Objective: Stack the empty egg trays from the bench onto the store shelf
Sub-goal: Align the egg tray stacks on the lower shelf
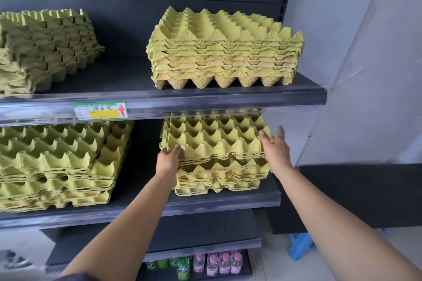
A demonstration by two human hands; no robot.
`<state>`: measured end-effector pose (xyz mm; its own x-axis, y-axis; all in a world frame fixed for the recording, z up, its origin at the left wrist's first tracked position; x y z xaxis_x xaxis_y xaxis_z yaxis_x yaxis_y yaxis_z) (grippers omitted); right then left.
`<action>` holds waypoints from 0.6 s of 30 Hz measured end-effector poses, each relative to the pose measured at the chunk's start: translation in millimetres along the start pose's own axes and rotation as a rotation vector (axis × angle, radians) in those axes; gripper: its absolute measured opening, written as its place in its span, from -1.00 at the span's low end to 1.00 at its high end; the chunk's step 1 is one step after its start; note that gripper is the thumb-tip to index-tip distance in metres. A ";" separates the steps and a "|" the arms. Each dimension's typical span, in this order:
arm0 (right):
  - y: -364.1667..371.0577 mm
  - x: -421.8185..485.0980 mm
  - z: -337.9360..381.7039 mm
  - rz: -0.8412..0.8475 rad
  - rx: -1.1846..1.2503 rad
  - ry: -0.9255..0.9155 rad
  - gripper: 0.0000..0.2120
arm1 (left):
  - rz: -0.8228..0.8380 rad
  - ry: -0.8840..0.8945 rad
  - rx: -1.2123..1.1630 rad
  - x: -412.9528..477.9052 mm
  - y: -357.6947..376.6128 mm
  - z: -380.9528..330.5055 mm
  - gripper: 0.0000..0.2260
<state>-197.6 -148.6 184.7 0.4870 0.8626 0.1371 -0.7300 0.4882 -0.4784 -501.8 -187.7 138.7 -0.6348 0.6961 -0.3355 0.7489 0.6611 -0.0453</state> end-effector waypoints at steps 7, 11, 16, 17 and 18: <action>1.0 2.6 -4.2 -0.071 0.131 0.132 -0.85 | -0.019 0.118 -0.085 2.9 -10.8 -10.9 -0.77; 9.9 -14.0 0.8 -0.049 0.053 0.047 -0.73 | -0.109 0.212 -0.081 4.7 -30.9 -13.2 -0.82; 17.5 -26.1 -2.4 -0.083 -0.030 0.004 -0.66 | -0.068 0.166 0.000 8.2 -41.8 2.1 -0.89; 18.9 -27.6 -1.8 -0.083 0.043 0.013 -0.66 | -0.044 0.160 -0.003 8.2 -41.8 1.6 -0.90; 19.4 -28.7 -1.7 -0.088 0.098 0.023 -0.67 | -0.029 0.160 -0.004 8.3 -42.1 0.5 -0.90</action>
<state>-225.0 -164.1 170.0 0.5616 0.8129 0.1543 -0.7266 0.5738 -0.3778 -538.5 -210.0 137.4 -0.6785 0.7121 -0.1803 0.7293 0.6824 -0.0494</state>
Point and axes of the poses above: each hand's wrist, its own x-axis towards the middle knuckle, its own y-axis out of the palm, z = x × y, the point moved 6 cm from there along x, towards the middle knuckle, and after that the axes turned 12 degrees about -z, right-handed, at the moved point
